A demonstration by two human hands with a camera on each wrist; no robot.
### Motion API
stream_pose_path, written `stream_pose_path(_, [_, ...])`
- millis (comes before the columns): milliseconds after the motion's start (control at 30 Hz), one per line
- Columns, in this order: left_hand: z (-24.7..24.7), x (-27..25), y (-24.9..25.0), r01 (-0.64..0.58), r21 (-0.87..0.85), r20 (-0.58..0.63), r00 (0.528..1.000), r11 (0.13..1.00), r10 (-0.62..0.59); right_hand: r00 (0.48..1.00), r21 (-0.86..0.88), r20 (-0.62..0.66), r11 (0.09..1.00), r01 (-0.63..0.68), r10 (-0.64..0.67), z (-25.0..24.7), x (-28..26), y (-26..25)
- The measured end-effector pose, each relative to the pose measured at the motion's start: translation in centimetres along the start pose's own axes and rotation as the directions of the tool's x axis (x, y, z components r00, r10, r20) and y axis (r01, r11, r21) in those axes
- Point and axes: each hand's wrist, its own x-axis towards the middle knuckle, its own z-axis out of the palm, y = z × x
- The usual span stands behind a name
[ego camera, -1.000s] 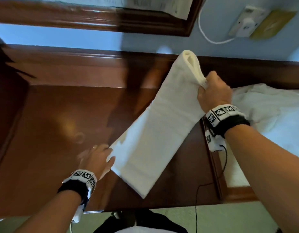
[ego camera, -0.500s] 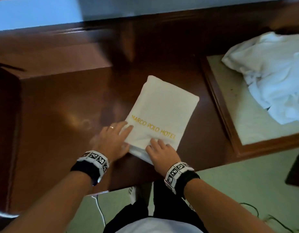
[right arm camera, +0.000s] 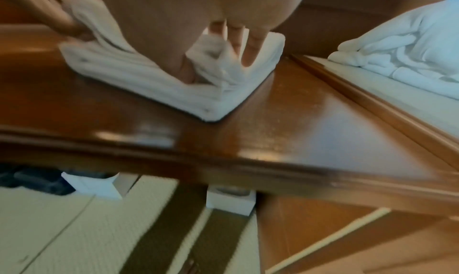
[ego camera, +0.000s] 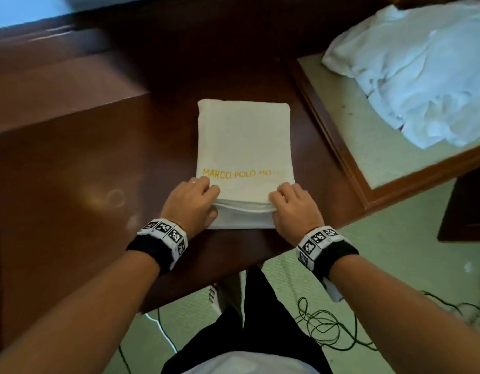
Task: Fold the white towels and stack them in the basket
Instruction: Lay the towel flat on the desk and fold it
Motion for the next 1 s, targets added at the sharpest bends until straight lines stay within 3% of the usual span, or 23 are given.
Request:
stream_pose_path(67, [0.9, -1.7, 0.2, -0.027, -0.014, 0.086, 0.996, 1.000, 0.028, 0.994, -0.017, 0.100, 0.999, 0.037, -0.035, 1.1, -2.0, -0.7])
stream_pose_path(133, [1.9, -3.2, 0.3, 0.029, -0.032, 0.179, 0.984, 0.999, -0.022, 0.984, -0.020, 0.174, 0.999, 0.026, -0.022, 2.1, -3.2, -0.8])
stream_pose_path(200, [2.1, -3.7, 0.2, 0.092, -0.062, 0.182, 0.980, 0.994, -0.079, 0.989, 0.005, 0.149, 1.000, -0.004, 0.003, 2.3, -3.2, -0.6])
stream_pose_path(333, [2.2, -4.4, 0.2, 0.024, -0.070, 0.158, 0.987, 0.997, -0.013, 0.996, -0.012, 0.080, 0.999, 0.051, -0.050, 2.1, -3.4, -0.8])
stream_pose_path(467, [2.5, -5.2, 0.1, -0.013, -0.034, 0.306, 0.952, 0.999, 0.023, 0.951, 0.049, 0.303, 0.997, 0.056, -0.068, 1.4, -3.6, -0.7])
stream_pose_path(500, [2.2, -4.9, 0.0, -0.022, -0.032, 0.290, 0.957, 0.999, 0.030, 0.946, 0.106, 0.320, 0.994, 0.022, -0.055, 1.0, -3.1, -0.5])
stream_pose_path(567, [1.5, -3.6, -0.4, -0.023, -0.042, 0.144, 0.989, 0.999, 0.029, 0.968, 0.233, 0.252, 0.971, -0.048, -0.012, 0.6, -1.2, -0.1])
stream_pose_path(633, [1.4, -1.9, -0.8, 0.020, -0.050, -0.008, 1.000, 0.999, -0.021, 0.995, 0.246, 0.087, 0.966, -0.073, 0.053, 0.5, 0.6, -0.2])
stream_pose_path(667, [1.7, -1.0, -0.8, 0.061, -0.039, -0.026, 0.998, 0.997, -0.062, 0.994, 0.196, 0.064, 0.976, -0.100, 0.089, 0.8, 1.3, -0.5])
stream_pose_path(733, [2.5, 0.3, -0.8, 0.167, -0.018, 0.088, 0.982, 0.986, -0.164, 0.969, 0.074, 0.200, 0.984, -0.164, 0.146, 1.6, 2.1, -1.2])
stream_pose_path(833, [4.6, 0.1, -1.2, 0.274, -0.025, 0.282, 0.924, 0.961, -0.256, 0.898, 0.031, 0.407, 0.980, -0.194, 0.165, 3.2, 1.2, -1.2])
stream_pose_path(933, [5.2, -0.5, -2.0, 0.310, -0.022, 0.312, 0.905, 0.951, -0.288, 0.905, 0.012, 0.396, 0.985, -0.170, 0.152, 3.2, 0.1, 0.2])
stream_pose_path(1000, [4.3, 0.1, -2.5, 0.386, -0.014, 0.290, 0.885, 0.923, -0.365, 0.937, 0.022, 0.330, 0.992, -0.127, 0.113, 2.3, 0.7, 1.3])
